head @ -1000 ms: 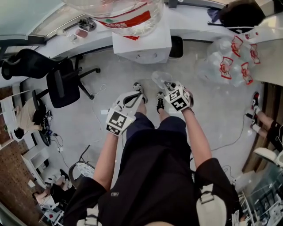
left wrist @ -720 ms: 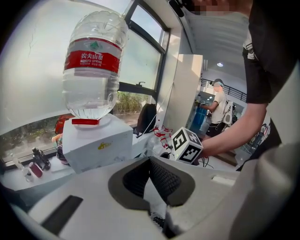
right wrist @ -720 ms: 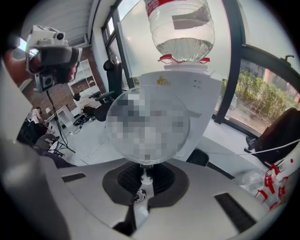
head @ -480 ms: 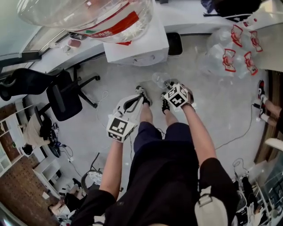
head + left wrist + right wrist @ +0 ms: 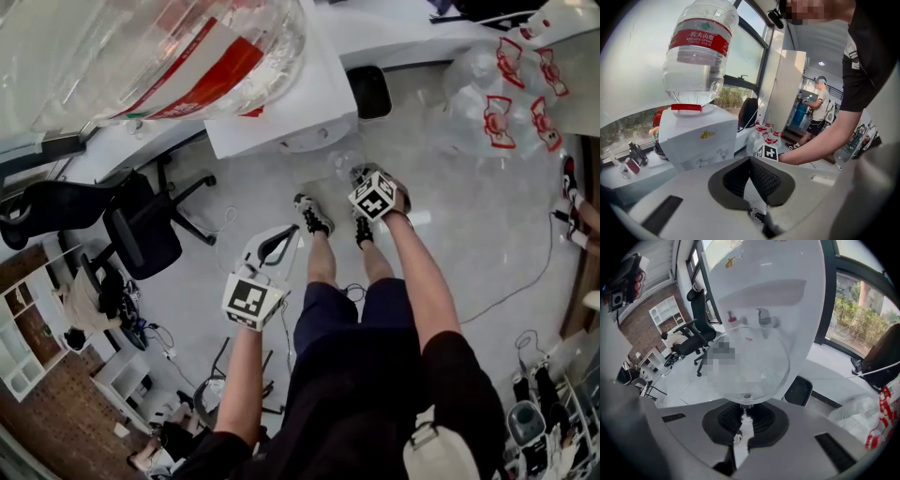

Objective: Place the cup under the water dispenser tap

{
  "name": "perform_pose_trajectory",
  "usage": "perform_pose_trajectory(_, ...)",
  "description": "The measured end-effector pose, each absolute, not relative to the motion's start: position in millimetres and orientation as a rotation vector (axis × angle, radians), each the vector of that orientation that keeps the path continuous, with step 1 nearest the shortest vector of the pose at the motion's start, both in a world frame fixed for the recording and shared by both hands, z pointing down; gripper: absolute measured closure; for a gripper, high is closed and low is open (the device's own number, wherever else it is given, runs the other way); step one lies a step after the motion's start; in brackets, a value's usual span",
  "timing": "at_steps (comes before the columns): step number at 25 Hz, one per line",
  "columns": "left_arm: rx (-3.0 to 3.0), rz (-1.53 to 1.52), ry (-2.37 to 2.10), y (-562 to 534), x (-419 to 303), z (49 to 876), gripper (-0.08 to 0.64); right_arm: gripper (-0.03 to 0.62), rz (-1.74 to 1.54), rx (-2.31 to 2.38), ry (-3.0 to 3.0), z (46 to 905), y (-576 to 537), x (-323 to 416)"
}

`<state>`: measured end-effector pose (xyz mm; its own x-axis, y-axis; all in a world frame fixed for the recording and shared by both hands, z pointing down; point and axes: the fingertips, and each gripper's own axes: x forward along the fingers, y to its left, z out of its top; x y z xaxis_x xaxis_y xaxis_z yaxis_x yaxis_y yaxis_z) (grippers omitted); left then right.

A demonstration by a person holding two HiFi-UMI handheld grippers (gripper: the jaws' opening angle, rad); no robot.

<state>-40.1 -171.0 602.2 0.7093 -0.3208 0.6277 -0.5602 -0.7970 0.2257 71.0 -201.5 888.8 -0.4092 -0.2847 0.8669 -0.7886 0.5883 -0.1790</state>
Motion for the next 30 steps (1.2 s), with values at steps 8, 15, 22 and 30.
perform_pose_trajectory(8, 2.499, 0.829, -0.656, -181.4, -28.2, 623.6, 0.56, 0.595, 0.749, 0.932, -1.899, 939.9, -239.1, 80.1)
perform_pose_trajectory(15, 2.459, 0.854, -0.64, -171.2, -31.2, 648.2, 0.56, 0.595, 0.728, 0.959, -1.832, 967.4, -265.7, 76.9)
perform_pose_trajectory(22, 2.436, 0.858, -0.636, -164.7, -33.2, 662.4, 0.56, 0.595, 0.682, 0.904, -1.761, 985.6, -286.6, 67.2)
perform_pose_trajectory(30, 2.426, 0.837, -0.626, -169.1, -29.6, 668.6, 0.56, 0.595, 0.668, 0.863, -1.702, 1000.4, -294.3, 69.2)
